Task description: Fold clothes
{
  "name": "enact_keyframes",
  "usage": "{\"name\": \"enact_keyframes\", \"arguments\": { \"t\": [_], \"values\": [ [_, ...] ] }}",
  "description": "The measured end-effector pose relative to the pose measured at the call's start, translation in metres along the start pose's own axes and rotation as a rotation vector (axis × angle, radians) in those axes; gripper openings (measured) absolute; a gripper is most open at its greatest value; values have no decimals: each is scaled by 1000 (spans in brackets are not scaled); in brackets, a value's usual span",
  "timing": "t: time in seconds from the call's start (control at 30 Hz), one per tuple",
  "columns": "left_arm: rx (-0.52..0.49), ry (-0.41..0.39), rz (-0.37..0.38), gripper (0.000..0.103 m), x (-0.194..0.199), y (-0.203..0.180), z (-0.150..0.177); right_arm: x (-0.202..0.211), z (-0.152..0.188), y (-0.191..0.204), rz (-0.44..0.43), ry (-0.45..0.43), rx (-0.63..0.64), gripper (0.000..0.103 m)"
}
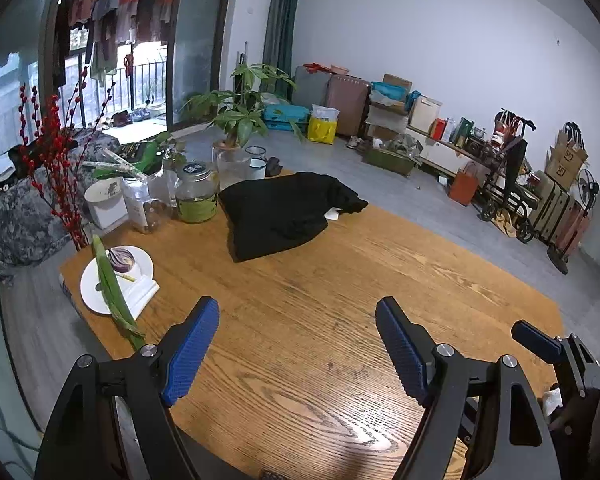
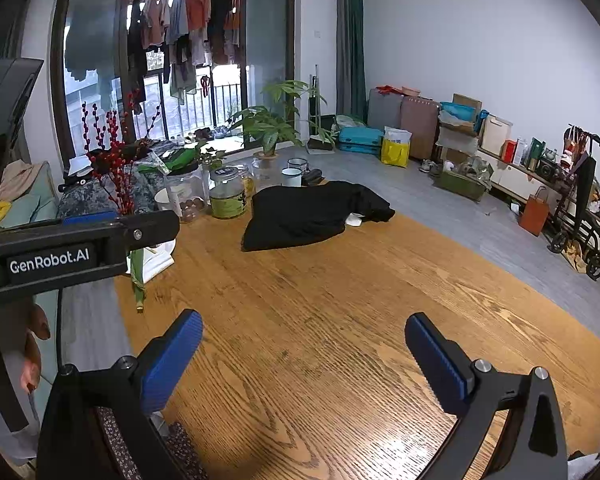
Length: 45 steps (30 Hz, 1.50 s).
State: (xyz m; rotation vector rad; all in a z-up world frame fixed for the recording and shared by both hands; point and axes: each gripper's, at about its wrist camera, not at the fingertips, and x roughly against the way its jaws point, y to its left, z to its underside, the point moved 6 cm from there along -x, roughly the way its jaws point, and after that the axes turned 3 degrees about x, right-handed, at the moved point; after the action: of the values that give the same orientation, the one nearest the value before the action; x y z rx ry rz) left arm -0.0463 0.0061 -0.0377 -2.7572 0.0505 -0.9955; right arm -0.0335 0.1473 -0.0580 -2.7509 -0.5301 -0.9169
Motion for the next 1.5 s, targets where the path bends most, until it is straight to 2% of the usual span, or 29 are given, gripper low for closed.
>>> {"name": "enact_keyframes", "arguments": {
  "t": [0.3,0.53,0.97,1.37,1.5],
  "values": [
    [11,9,22,81,-2,5,3,-5,6,1,4,7,-3,103],
    [-1,25,11,81,-12,-5,5,-6,6,-2,15,23,1,103],
    [16,35,13,81,-13,0,5,-8,8,1,20,38,10,103],
    [108,61,21,81,-27,30,10,-14,15,-8,31,65,-10,103],
    [78,55,-8,81,-39,36,0,-21,12,-11,34,74,0,103]
  ]
}}
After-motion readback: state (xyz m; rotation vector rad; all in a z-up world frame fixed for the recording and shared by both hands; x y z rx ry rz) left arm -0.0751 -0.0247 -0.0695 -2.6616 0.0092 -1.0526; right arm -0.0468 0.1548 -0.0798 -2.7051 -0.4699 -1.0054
